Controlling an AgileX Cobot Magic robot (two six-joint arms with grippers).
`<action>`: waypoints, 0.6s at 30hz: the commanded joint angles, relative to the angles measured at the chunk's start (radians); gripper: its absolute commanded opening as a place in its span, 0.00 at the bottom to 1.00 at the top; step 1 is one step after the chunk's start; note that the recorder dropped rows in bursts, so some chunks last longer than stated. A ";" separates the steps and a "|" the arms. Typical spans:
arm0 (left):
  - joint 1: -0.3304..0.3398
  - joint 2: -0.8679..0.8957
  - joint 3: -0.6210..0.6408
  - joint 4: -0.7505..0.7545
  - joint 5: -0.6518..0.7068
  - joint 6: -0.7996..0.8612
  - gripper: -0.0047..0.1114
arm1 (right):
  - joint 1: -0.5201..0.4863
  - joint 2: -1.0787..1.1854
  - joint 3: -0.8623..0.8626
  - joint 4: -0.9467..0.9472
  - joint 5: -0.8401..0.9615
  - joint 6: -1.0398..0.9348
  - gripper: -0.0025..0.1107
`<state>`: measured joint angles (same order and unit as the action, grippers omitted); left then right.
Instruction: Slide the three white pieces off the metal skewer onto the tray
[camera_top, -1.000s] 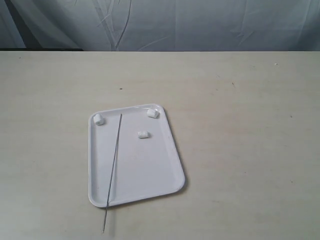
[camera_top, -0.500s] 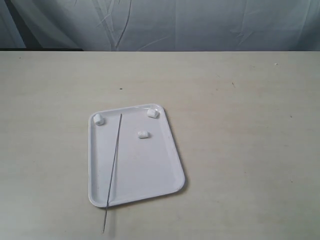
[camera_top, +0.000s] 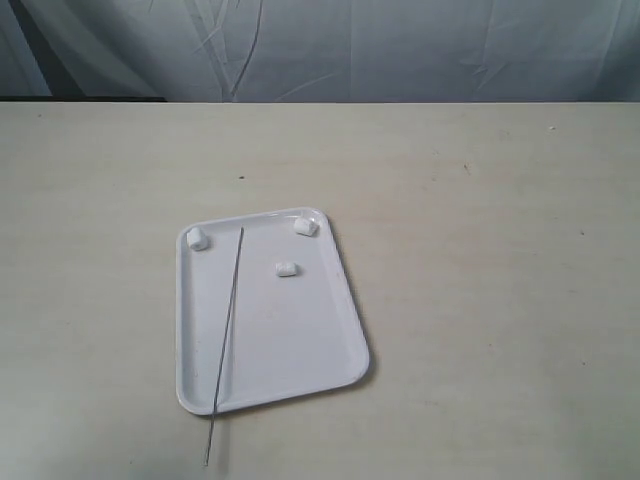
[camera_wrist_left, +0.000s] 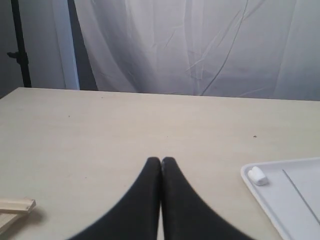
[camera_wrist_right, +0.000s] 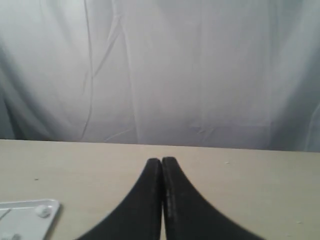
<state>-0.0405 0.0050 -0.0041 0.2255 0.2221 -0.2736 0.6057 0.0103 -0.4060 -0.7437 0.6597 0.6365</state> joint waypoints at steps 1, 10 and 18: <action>0.001 -0.005 0.004 -0.007 0.018 0.002 0.04 | -0.122 -0.010 0.002 0.030 -0.025 -0.066 0.02; 0.001 -0.005 0.004 -0.040 0.010 0.017 0.04 | -0.358 -0.010 0.002 0.401 -0.140 -0.253 0.02; 0.001 -0.005 0.004 -0.202 0.010 0.190 0.04 | -0.472 -0.010 0.004 0.654 -0.018 -0.666 0.02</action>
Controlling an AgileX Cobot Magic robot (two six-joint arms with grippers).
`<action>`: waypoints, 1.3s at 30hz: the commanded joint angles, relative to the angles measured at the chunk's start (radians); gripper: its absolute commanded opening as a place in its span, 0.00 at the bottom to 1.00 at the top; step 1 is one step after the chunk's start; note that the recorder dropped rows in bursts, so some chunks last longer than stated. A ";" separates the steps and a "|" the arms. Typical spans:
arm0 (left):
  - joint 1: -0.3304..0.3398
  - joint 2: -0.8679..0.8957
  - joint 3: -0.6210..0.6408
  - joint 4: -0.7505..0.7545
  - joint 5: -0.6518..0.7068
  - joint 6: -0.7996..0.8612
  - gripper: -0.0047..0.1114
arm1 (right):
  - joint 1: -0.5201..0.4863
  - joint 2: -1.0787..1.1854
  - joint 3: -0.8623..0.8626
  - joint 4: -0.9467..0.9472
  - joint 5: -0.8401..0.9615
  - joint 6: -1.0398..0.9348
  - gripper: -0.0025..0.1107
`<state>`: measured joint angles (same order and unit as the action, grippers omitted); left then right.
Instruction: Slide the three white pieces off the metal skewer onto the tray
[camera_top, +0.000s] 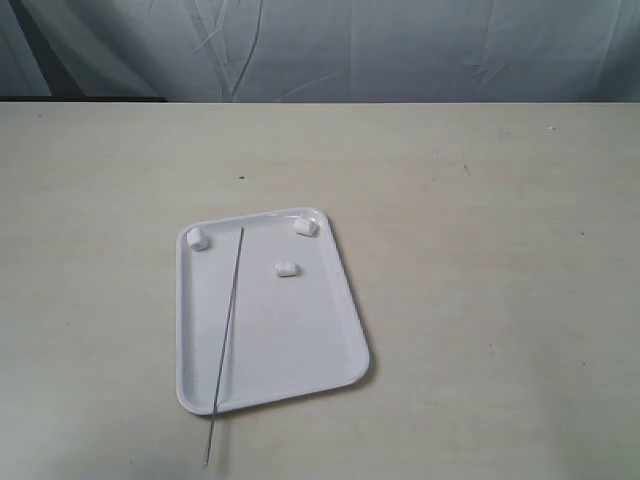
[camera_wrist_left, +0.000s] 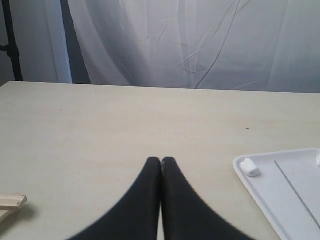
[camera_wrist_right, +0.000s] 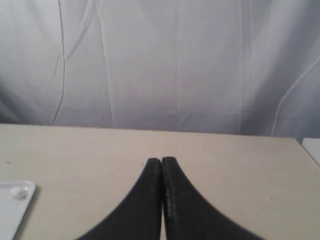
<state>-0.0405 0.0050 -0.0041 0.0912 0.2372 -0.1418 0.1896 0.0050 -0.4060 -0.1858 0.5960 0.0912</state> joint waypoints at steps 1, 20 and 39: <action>0.001 -0.005 0.004 -0.081 -0.005 0.074 0.04 | -0.077 -0.005 0.004 0.111 0.045 -0.131 0.02; 0.085 -0.005 0.004 -0.151 -0.005 0.179 0.04 | -0.148 -0.005 0.371 0.254 -0.338 -0.180 0.02; 0.141 -0.005 0.004 -0.153 -0.005 0.164 0.04 | -0.181 -0.005 0.406 0.209 -0.293 -0.224 0.02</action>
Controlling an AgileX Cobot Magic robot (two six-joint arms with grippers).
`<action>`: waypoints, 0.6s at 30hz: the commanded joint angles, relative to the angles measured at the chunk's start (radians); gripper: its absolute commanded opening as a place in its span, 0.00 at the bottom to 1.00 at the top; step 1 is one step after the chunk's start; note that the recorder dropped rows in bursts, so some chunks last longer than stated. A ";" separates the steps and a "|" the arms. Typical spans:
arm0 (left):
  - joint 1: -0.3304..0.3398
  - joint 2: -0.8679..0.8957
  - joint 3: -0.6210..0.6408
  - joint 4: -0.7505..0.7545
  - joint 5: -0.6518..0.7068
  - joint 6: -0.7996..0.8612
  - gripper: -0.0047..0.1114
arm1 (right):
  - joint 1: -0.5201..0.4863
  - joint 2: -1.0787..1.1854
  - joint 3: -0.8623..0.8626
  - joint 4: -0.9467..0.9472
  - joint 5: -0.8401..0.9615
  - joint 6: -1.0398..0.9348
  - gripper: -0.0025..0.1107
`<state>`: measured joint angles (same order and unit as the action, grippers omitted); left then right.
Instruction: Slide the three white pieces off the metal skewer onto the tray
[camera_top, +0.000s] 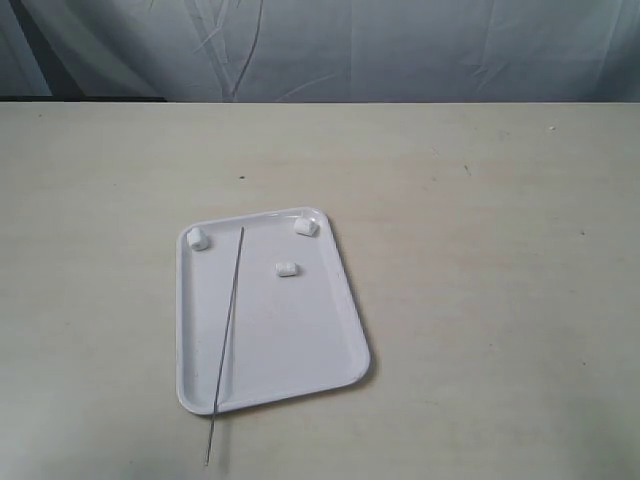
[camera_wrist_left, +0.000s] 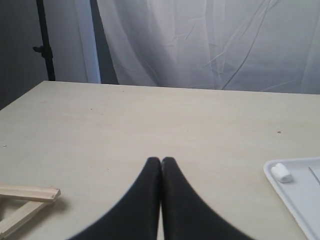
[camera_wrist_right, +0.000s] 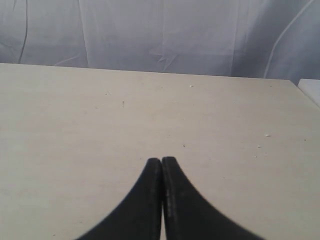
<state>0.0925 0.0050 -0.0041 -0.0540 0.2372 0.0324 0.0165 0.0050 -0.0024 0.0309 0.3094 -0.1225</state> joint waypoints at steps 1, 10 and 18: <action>0.008 -0.005 0.004 -0.008 -0.005 -0.011 0.04 | -0.008 -0.005 0.002 -0.006 -0.006 -0.010 0.02; 0.008 -0.005 0.004 -0.008 -0.005 -0.006 0.04 | -0.053 -0.005 0.002 -0.048 -0.006 -0.010 0.02; 0.008 -0.005 0.004 -0.006 -0.005 -0.006 0.04 | -0.084 -0.005 0.002 -0.047 -0.006 -0.010 0.02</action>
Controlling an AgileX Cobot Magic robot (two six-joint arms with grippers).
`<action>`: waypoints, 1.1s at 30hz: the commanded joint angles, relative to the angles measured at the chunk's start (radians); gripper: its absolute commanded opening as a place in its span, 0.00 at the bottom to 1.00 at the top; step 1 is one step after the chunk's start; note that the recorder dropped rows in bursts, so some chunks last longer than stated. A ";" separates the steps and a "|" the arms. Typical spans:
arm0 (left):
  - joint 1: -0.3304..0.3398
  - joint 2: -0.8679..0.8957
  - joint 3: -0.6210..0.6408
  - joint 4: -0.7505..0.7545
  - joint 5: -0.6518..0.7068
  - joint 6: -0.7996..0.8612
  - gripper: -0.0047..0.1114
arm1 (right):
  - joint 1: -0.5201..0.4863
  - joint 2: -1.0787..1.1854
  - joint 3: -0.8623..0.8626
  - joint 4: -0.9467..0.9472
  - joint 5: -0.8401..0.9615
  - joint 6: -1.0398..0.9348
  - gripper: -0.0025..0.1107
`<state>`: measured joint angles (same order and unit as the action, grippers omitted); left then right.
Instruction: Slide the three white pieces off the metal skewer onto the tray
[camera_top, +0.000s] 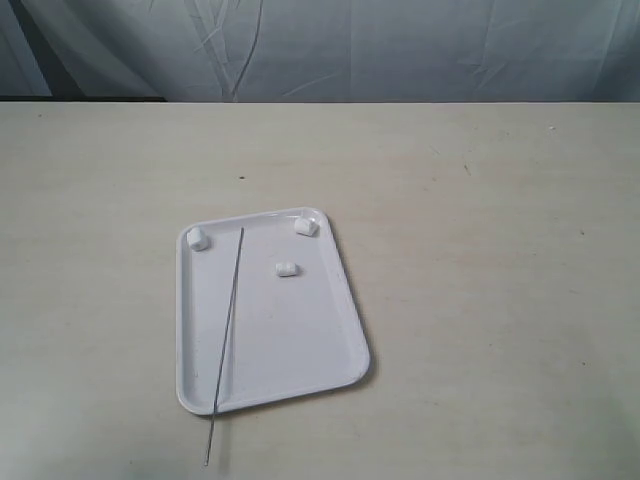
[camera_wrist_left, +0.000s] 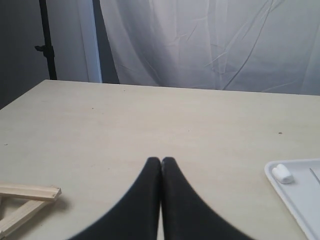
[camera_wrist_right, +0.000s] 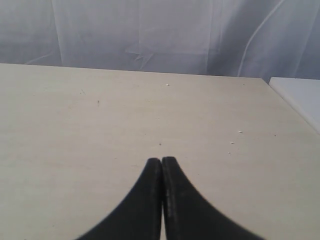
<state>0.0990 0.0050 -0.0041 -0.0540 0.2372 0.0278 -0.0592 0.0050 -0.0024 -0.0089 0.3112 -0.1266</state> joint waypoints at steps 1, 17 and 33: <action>0.002 -0.005 0.004 -0.006 -0.005 -0.002 0.04 | -0.009 -0.005 0.002 -0.007 -0.008 -0.006 0.02; 0.002 -0.005 0.004 0.000 -0.005 -0.002 0.04 | 0.017 -0.005 0.002 0.042 -0.004 0.033 0.02; 0.002 -0.005 0.004 0.002 -0.005 -0.002 0.04 | 0.020 -0.005 0.002 0.042 -0.004 0.033 0.02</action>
<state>0.0990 0.0050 -0.0041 -0.0540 0.2372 0.0278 -0.0424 0.0050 -0.0024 0.0344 0.3112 -0.0952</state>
